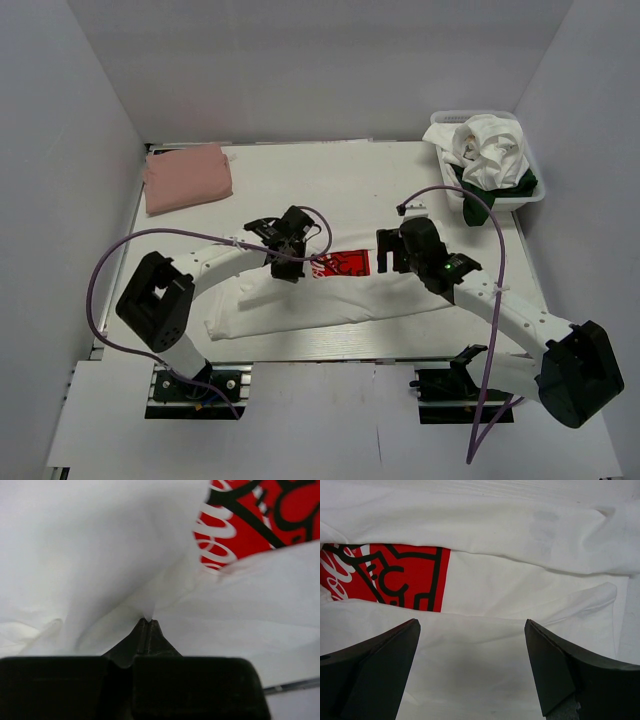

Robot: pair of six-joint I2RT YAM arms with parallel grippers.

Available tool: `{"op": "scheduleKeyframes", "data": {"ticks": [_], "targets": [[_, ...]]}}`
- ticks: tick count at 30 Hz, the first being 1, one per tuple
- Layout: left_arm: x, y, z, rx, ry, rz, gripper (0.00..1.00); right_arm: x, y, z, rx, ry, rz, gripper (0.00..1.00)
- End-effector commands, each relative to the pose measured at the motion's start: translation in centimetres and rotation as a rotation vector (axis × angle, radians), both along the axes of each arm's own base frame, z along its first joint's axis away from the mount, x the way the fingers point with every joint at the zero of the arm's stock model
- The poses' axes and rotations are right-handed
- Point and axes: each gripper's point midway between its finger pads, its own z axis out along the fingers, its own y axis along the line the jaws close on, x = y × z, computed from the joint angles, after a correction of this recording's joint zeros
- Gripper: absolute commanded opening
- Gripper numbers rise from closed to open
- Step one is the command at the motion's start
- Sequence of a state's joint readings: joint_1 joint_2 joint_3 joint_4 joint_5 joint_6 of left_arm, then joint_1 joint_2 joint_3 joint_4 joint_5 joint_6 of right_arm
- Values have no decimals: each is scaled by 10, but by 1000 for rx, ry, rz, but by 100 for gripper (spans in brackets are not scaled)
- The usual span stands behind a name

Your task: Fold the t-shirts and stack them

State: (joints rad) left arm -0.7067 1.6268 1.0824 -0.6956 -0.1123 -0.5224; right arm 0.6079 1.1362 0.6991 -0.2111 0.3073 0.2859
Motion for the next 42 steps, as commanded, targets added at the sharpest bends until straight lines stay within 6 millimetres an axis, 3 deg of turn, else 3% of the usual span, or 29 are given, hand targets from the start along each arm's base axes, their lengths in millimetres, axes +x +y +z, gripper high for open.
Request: {"op": "scheduleKeyframes", "data": {"ticks": [1,4,12,13,15,16,17,22,23,24,25,27,28,29,31,32,33,35,36,38,41,42], "targets": [[-15,-27,26,-131,50,-34,0,3,3,10,32,-5,-8,91],[-28,-30,15,-97,128,-14,0,2,3,8,28,9,-5,91],[-42,-43,15,-108,217,47,1,1,4,-2,26,54,-4,91],[-45,-45,11,-101,228,50,10,2,4,-2,27,56,-5,91],[-46,-45,8,-95,234,51,73,1,4,-5,23,67,1,91],[-44,-48,11,-95,221,43,95,1,4,-5,24,68,-4,91],[-44,-48,11,-95,220,43,100,2,2,-6,22,72,-13,91],[-22,-46,36,-125,76,86,100,8,-5,-7,14,70,-68,91],[-14,-40,50,-163,35,131,100,17,-14,-4,32,64,-146,91],[-14,-34,53,-161,12,155,100,22,-21,-8,31,70,-203,91],[-3,-15,52,-122,-44,258,100,36,-27,0,43,34,-279,91],[2,12,55,-74,-59,380,100,53,-20,-12,72,76,-302,91],[3,20,50,-67,-49,414,100,56,-18,-29,64,133,-309,91],[10,29,47,-70,-49,459,100,73,-11,-16,117,118,-337,91],[16,37,34,-82,-37,504,100,83,-12,-45,84,193,-341,91],[19,44,27,-72,-29,527,100,96,-9,-38,93,177,-346,91],[25,57,19,-58,-19,571,100,104,-10,-47,63,176,-346,91],[30,65,2,-43,13,614,100,117,-19,-50,71,156,-379,91],[33,67,-6,-53,32,631,100,120,-16,-58,82,167,-366,91],[45,54,-17,-112,47,612,100,126,-9,-69,123,181,-328,91],[57,57,-44,-68,97,624,100,126,-10,-95,88,229,-312,91],[71,56,-43,-71,85,619,100,125,-10,-99,88,237,-308,91]]}}
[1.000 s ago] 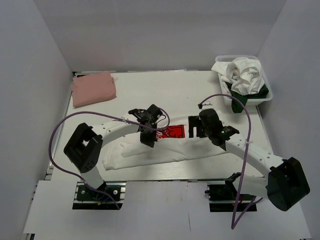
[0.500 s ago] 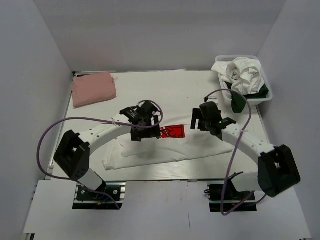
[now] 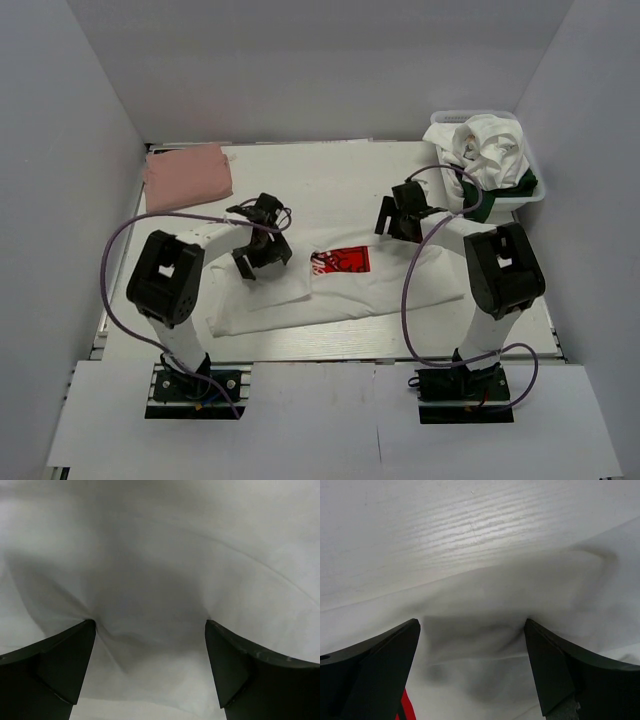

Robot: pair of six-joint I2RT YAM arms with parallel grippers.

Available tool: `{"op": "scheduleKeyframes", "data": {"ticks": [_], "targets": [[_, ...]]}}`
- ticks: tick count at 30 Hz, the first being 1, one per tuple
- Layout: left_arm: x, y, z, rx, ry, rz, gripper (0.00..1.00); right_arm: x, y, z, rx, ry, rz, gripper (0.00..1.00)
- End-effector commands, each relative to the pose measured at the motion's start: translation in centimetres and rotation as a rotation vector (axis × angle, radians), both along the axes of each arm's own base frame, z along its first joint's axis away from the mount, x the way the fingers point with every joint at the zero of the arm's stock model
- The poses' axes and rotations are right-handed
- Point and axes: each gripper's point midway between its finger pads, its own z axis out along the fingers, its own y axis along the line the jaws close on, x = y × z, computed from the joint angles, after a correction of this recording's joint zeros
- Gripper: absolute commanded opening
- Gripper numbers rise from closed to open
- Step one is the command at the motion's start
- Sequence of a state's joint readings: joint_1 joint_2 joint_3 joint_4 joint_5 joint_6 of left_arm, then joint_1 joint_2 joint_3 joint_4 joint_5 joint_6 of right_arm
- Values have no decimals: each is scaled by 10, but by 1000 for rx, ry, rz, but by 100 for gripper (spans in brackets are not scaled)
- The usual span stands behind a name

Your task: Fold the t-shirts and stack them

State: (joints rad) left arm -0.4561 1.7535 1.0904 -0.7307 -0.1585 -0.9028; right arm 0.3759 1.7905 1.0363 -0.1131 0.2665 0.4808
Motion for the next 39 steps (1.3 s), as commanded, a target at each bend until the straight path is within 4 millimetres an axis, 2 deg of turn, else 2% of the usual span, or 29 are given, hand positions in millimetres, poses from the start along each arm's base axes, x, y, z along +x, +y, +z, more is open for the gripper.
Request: {"op": "scheduleKeyframes", "data": {"ticks": [1,2,4,5,6,7,8,9,10,11,12,13,14,15,16,17,18,19,20,22,23,24,27,31,32,33,36,37,39], "targets": [[37,-10,-20,-36,-23,1,100,6,7,-17,27,18,34,91],[39,-11,-24,-27,-8,-7,100,-1,6,-26,20,56,32,91],[67,-12,-19,-1,-52,-1,100,-22,1,-36,-2,128,29,91],[71,-9,-32,18,-20,-9,100,-35,-3,-35,-1,141,23,91],[98,-16,-21,17,-78,-15,100,-49,-3,-36,4,173,32,91],[122,-19,-24,28,-96,-13,100,-76,-1,-35,50,208,45,91],[122,-18,-25,37,-94,-39,100,-92,-3,-45,51,256,47,91],[148,-27,-30,51,-106,-62,100,-104,4,-26,72,229,79,91],[161,-31,-35,59,-105,-84,100,-129,6,-34,100,282,100,91],[199,-46,-9,39,-184,-107,100,-155,6,-42,94,320,135,91],[213,-58,-12,8,-188,-139,100,-162,16,-22,147,270,184,91],[221,-66,-55,7,-141,-214,100,-186,16,-30,130,301,228,91],[237,-83,-58,-45,-178,-265,100,-216,31,-31,181,374,330,91],[271,-117,-30,-180,-304,-317,100,-226,35,-24,172,350,427,91],[282,-133,-33,-241,-350,-353,100,-246,46,-23,161,372,513,91],[285,-144,-47,-298,-366,-367,100,-261,46,-20,162,415,545,91],[298,-164,-33,-398,-453,-393,100,-271,48,-19,165,427,588,91],[302,-173,-28,-443,-481,-401,100,-285,57,-15,173,429,654,91],[305,-177,-27,-475,-497,-381,100,-301,72,-4,256,450,744,91],[317,-182,-21,-494,-551,-379,100,-317,88,11,336,423,878,91],[324,-184,-10,-494,-588,-379,100,-317,95,17,345,382,937,91],[323,-182,-19,-490,-575,-361,100,-316,99,21,350,355,954,91],[332,-182,-10,-489,-623,-345,100,-307,111,40,370,247,1016,91],[343,-189,1,-533,-691,-324,100,-293,129,81,408,58,1093,91],[347,-197,18,-576,-741,-357,100,-289,130,93,425,3,1099,91],[348,-199,17,-592,-746,-356,100,-285,134,101,436,-43,1103,91],[354,-204,45,-612,-802,-372,100,-266,130,113,423,-124,992,91],[355,-203,73,-601,-843,-399,100,-248,117,108,343,-152,880,91],[357,-196,114,-555,-904,-409,100,-235,110,113,317,-162,774,91]]}}
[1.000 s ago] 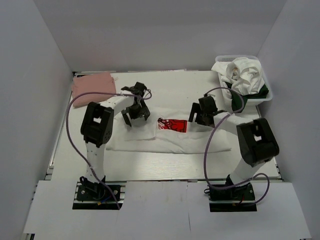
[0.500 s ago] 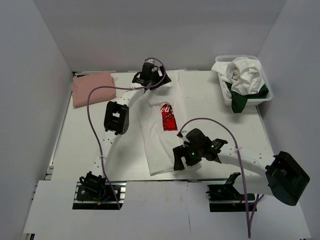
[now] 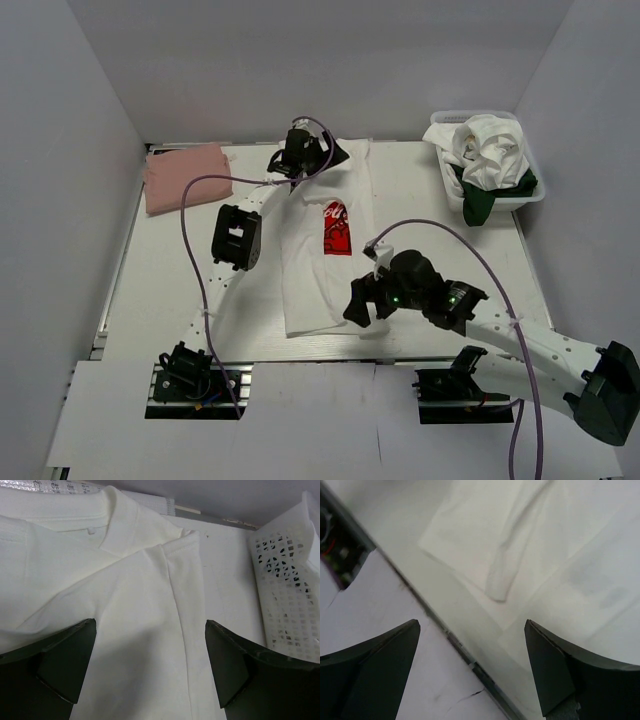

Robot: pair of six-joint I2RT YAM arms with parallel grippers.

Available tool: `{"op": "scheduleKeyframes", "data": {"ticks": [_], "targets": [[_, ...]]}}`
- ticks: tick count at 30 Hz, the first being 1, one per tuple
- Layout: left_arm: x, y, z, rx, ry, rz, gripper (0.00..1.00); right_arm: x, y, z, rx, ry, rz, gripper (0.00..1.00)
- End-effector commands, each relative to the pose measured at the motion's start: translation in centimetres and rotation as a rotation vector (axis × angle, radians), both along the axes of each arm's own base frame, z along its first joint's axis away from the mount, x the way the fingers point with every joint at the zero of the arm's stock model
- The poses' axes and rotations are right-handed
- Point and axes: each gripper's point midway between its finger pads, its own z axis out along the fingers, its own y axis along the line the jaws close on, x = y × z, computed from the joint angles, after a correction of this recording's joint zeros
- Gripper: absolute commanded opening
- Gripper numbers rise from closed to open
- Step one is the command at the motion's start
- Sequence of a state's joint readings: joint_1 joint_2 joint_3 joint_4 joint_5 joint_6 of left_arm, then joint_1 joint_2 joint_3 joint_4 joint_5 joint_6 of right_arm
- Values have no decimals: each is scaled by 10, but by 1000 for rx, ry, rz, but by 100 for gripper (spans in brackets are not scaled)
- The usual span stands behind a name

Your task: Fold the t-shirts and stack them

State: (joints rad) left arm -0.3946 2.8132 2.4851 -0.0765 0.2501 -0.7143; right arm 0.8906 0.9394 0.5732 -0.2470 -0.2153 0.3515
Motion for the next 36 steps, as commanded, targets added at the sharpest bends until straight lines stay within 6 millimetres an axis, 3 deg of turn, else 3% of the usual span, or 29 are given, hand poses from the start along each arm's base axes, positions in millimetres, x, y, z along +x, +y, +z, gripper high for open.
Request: {"op": "scheduleKeyframes", "data": {"ticks": [1,2,3,4,5,6,7,9,10,11,12,13,14,15,16,17,18,19,20,22,23,24,26,28,29,34,36], "targets": [[0,6,90,49,-152,-9,100,45,-19,16,-67,-108,-259,91],[-4,15,154,48,-240,23,100,51,-20,22,-69,-117,-282,91],[-10,22,175,73,-255,34,100,53,-22,22,-82,-110,-306,91],[-16,31,192,122,-288,45,100,54,-29,9,-144,-85,-317,91],[-25,38,215,135,-307,52,100,59,-30,13,-152,-87,-343,91],[-48,48,268,130,-354,54,100,60,-32,10,-170,-73,-356,91],[-61,54,264,161,-327,44,100,57,-34,2,-207,-46,-353,91],[-91,63,277,193,-300,46,100,55,-32,-3,-202,-32,-340,91],[-124,70,278,199,-261,33,100,54,-33,-6,-206,-43,-320,91],[-143,73,276,186,-234,10,100,56,-29,-4,-184,-56,-305,91],[-160,78,270,177,-202,5,100,55,-30,-5,-191,-69,-280,91],[-179,89,219,217,-83,13,100,56,-30,-6,-203,-86,-261,91],[-205,102,234,196,-93,34,100,53,-34,-14,-239,-65,-256,91],[-220,110,219,194,-55,48,100,58,-40,-17,-270,-70,-302,91],[-244,122,163,238,65,55,100,57,-44,-21,-284,-52,-325,91],[-265,132,161,215,100,84,100,56,-54,-29,-323,-23,-368,91],[-290,139,120,237,205,70,100,51,-57,-36,-335,2,-379,91],[-308,143,104,243,269,60,100,46,-62,-42,-325,53,-425,91],[-334,147,72,249,370,55,100,42,-69,-52,-338,81,-448,91],[-366,146,53,221,465,20,100,35,-77,-63,-320,145,-506,91],[-390,146,30,228,539,-6,100,38,-82,-65,-314,164,-540,91],[-409,138,26,202,576,-60,100,35,-80,-67,-295,187,-543,91],[-437,141,3,216,662,-84,100,35,-83,-70,-268,215,-566,87],[-459,138,-5,236,705,-118,99,25,-82,-77,-258,264,-531,85],[-472,139,-11,240,737,-132,97,28,-88,-80,-266,271,-556,80],[-509,132,-30,282,802,-203,89,11,-66,-79,-156,357,-392,73],[-517,129,-39,295,834,-221,80,10,-67,-81,-154,368,-393,69]]}}
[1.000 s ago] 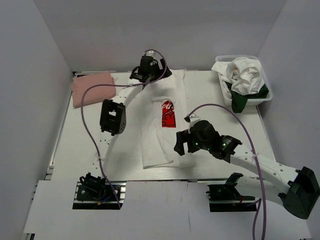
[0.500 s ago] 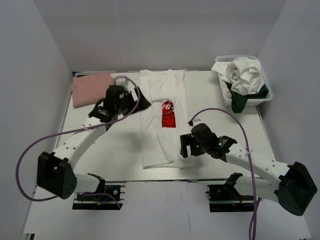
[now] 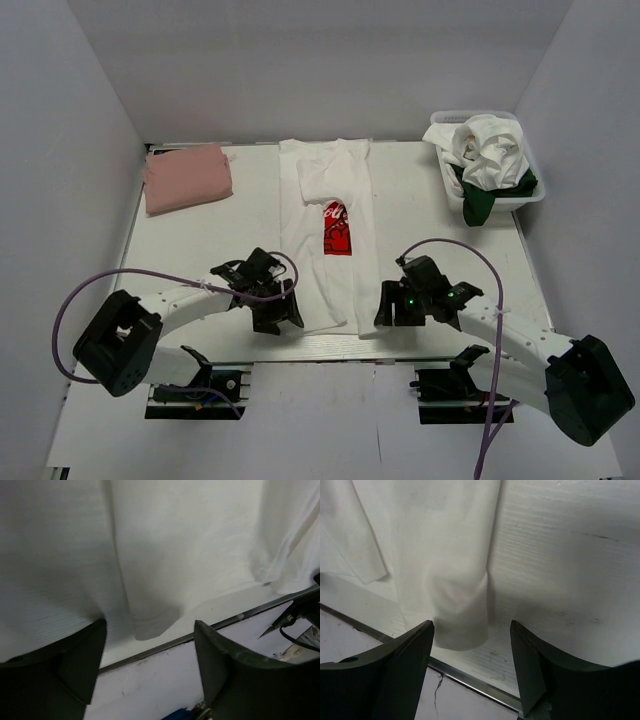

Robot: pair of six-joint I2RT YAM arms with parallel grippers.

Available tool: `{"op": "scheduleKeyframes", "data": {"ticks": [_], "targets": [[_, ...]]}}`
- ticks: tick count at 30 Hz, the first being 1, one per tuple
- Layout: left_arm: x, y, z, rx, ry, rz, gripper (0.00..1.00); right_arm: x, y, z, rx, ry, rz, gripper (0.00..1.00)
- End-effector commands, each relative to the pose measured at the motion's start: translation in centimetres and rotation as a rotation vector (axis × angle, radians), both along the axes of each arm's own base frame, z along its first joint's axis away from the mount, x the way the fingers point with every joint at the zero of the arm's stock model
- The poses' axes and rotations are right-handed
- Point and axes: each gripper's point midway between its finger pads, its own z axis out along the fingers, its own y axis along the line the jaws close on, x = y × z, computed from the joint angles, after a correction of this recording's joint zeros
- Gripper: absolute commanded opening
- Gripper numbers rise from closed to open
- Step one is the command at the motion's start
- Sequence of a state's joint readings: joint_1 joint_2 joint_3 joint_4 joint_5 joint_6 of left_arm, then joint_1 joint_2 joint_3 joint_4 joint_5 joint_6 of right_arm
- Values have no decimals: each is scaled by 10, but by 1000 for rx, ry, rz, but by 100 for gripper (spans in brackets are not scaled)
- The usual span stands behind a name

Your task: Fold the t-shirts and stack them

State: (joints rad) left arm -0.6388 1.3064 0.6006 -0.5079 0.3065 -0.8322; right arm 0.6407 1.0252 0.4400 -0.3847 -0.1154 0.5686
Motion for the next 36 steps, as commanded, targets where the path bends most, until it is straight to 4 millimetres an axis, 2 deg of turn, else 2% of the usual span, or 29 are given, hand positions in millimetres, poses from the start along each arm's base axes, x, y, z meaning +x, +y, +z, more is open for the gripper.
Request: {"op": "scheduleKeyframes", "data": {"ticks": [1,4,7,8,10,12,15,16,18,19,22,23,24,25,27,28,29,31,32,33,34,36], "targets": [[-20,-10,-8,-14,62,-44,76,-7,15,5,97,31,64,68],[-27,-4,-20,52,89,-45,61,-12,17,1,124,52,89,56],[-18,-6,-22,87,67,-39,50,-15,20,-4,141,74,111,46],[-21,-5,-26,102,83,-48,48,-15,20,-8,131,92,113,33],[-9,-9,-24,116,47,-35,41,-18,23,-7,151,107,141,25],[-5,-10,-25,132,31,-36,36,-18,25,-5,159,104,157,19],[3,-13,-22,135,7,-28,20,-16,26,-3,165,85,170,19],[3,-13,-22,135,7,-28,0,-14,27,-1,170,67,173,16],[6,-16,-19,128,-1,-28,0,-12,29,2,179,51,183,10],[10,-19,-15,119,-11,-27,0,-9,31,5,187,34,189,0],[21,-30,8,67,-74,-32,0,9,40,27,207,-37,200,0],[28,-32,18,62,-105,-34,0,11,40,29,200,-40,194,0],[36,-32,24,66,-146,-18,0,24,42,40,183,-85,177,0],[36,-28,22,88,-149,-10,0,28,40,40,165,-89,168,0],[51,-29,33,77,-184,11,0,43,35,40,110,-119,108,0],[59,-32,38,71,-215,21,0,56,39,53,115,-148,83,0],[78,-34,51,89,-284,47,0,66,38,55,97,-170,52,0],[94,-32,58,124,-305,87,0,91,44,78,106,-239,8,0],[110,-32,73,148,-356,119,0,99,41,73,70,-238,-26,0],[119,-30,80,159,-376,142,0,115,42,87,68,-281,-63,0],[135,-34,97,142,-417,171,0,127,45,99,79,-311,-94,0],[154,-27,100,196,-448,201,0,151,43,104,49,-336,-150,0]]}}
